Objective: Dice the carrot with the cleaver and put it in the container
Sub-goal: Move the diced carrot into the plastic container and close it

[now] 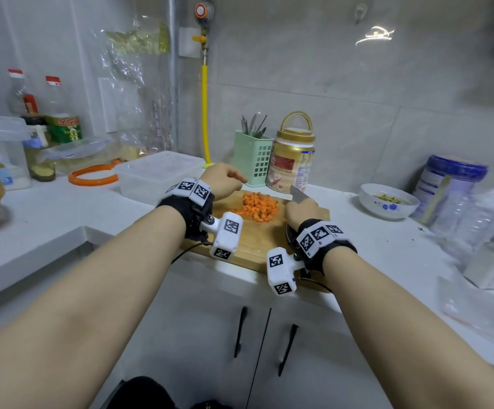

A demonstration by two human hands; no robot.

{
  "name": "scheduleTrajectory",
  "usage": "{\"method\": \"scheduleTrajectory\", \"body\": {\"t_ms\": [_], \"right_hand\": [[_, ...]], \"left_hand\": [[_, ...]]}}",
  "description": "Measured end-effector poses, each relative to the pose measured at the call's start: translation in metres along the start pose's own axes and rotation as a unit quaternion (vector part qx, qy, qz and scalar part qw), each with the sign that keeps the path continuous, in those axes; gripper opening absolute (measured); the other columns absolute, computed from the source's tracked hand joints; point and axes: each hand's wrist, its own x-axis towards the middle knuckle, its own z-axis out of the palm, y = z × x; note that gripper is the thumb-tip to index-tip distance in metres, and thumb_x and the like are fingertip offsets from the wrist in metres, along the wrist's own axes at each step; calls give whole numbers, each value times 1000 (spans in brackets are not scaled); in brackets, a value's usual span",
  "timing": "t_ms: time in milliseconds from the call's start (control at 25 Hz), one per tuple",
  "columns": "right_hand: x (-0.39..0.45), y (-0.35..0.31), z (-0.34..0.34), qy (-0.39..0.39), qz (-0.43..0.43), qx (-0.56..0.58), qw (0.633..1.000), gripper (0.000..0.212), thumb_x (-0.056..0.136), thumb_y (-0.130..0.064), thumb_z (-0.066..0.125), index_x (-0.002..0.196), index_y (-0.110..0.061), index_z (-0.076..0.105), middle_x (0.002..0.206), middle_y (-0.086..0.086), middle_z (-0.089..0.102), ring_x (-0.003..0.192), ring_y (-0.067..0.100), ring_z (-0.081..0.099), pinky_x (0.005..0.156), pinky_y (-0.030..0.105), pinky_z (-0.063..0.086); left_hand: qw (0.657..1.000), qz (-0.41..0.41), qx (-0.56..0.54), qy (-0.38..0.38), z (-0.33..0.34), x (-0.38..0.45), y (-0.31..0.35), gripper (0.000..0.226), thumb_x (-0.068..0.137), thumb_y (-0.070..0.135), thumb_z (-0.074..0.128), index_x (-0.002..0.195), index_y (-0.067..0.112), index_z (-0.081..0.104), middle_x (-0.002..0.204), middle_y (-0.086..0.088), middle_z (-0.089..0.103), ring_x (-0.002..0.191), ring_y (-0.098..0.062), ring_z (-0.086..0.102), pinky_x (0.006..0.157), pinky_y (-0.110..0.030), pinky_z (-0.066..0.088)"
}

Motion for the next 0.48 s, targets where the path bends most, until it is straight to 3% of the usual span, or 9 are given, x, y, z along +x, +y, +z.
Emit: {"method": "scheduleTrajectory", "body": {"t_ms": [80,160,280,360,480], "right_hand": [[3,5,7,2,9,8,1000,42,96,-22,37,133,-12,53,124,16,61,103,32,59,78,30,44],[10,5,14,7,7,-1,1000,37,94,-21,40,124,-9,58,115,15,64,99,32,60,79,32,48],[17,5,21,-28,-28,-99,994,38,87,-18,42,121,-10,58,96,7,63,78,23,50,54,26,34],[18,3,21,-49,-32,-128,990,35,88,-18,42,120,-12,56,105,8,65,72,20,45,48,23,24],[18,-2,16,-69,-27,-168,983,19,90,-23,48,106,-14,53,106,7,64,61,13,42,47,23,24]], "left_hand": [[1000,-12,-1,6,-3,-2,-7,24,88,2,58,105,10,73,115,-7,68,111,-20,58,90,-24,43],[1000,-24,-6,8,-5,-3,-14,22,89,3,58,102,11,73,111,-7,69,109,-20,60,90,-25,44],[999,-37,-12,-3,-5,-1,-22,19,89,5,58,93,17,72,109,-7,71,104,-18,62,89,-25,45],[999,-44,-5,-11,-4,2,-25,19,89,5,58,93,18,72,109,-6,70,101,-15,61,85,-23,42],[998,-53,-3,-15,-3,6,-30,20,90,6,58,97,17,73,113,-4,69,106,-15,59,86,-22,40]]}}
